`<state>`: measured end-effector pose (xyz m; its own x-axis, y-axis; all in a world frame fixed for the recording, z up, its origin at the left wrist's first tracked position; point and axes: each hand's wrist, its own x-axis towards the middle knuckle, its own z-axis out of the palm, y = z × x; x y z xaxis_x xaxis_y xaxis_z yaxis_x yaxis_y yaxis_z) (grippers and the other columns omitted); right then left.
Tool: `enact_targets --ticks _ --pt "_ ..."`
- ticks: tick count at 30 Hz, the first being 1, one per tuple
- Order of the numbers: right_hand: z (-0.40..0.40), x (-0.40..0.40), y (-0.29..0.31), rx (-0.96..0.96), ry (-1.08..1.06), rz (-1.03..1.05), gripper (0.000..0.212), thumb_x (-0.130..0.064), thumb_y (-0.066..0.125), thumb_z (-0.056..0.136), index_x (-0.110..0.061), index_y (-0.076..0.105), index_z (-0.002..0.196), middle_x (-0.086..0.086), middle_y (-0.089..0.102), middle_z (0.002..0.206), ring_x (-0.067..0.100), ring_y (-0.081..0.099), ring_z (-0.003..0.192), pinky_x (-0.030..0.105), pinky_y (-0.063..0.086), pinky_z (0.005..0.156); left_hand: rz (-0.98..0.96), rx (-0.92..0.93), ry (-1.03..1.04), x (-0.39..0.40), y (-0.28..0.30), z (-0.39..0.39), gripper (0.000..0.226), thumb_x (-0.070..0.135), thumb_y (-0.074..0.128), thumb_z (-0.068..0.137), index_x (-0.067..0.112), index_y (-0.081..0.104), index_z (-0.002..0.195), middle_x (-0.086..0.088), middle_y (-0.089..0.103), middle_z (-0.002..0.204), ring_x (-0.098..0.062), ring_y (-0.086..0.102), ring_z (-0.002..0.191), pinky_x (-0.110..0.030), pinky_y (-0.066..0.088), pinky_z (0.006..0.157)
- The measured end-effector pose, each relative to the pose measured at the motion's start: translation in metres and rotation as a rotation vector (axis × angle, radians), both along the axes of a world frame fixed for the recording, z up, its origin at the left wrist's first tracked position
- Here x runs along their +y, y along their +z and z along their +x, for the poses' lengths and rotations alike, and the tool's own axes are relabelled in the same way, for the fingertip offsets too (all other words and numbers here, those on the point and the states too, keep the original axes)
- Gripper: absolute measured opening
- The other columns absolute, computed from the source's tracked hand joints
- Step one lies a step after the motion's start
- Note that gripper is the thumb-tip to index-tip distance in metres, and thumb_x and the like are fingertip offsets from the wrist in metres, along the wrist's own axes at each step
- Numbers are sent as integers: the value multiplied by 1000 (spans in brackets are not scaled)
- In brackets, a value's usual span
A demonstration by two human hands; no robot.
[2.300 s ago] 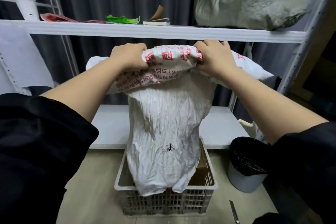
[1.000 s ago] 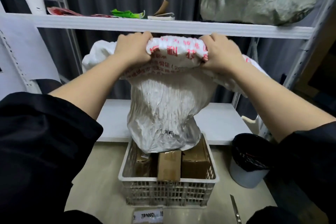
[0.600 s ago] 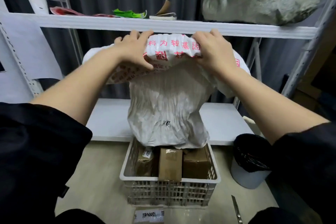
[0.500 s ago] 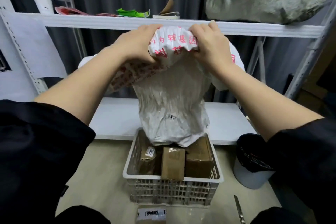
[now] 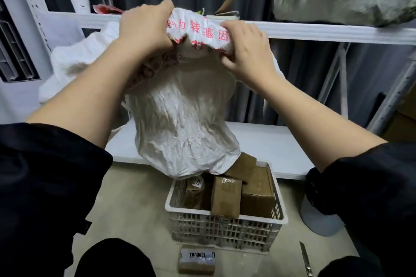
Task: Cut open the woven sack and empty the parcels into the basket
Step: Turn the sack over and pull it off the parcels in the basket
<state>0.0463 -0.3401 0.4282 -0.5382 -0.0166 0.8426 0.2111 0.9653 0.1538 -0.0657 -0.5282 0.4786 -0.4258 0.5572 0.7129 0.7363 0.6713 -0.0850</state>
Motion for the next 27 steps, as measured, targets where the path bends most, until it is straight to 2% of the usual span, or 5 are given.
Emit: enact_targets --ticks 6,16,22,24,27 --pt "-13 -8 -17 59 106 -44 64 -45 54 83 -17 42 140 -2 46 143 17 47 126 32 40 82 -10 48 72 -21 6 -10 38 41 55 85 9 44 103 -25 62 100 -46 57 97 -42 39 70" --pt "-24 -9 -25 69 98 -33 74 -33 60 76 -15 38 144 1 39 149 17 43 132 33 42 87 13 -31 122 -47 17 -10 38 39 57 84 8 47 105 -27 60 102 -46 56 97 -42 38 71" --pt "-28 -22 -24 79 107 -65 79 -27 56 73 -13 31 147 4 31 153 19 38 135 33 42 87 78 -66 59 -75 34 -12 37 41 61 71 10 49 87 -22 60 76 -40 64 71 -56 55 62" --pt "-33 -26 -26 39 98 -84 79 -27 57 74 -14 31 147 4 30 154 20 38 135 33 42 84 25 16 127 -74 34 -15 29 33 63 74 11 49 86 -24 60 79 -43 62 76 -48 52 65" --pt "-40 -30 -36 -61 96 -120 76 -28 58 77 -16 31 147 4 30 154 25 43 130 36 42 83 -42 35 241 -67 20 -22 36 36 61 82 9 47 101 -26 60 98 -46 57 94 -42 39 72"
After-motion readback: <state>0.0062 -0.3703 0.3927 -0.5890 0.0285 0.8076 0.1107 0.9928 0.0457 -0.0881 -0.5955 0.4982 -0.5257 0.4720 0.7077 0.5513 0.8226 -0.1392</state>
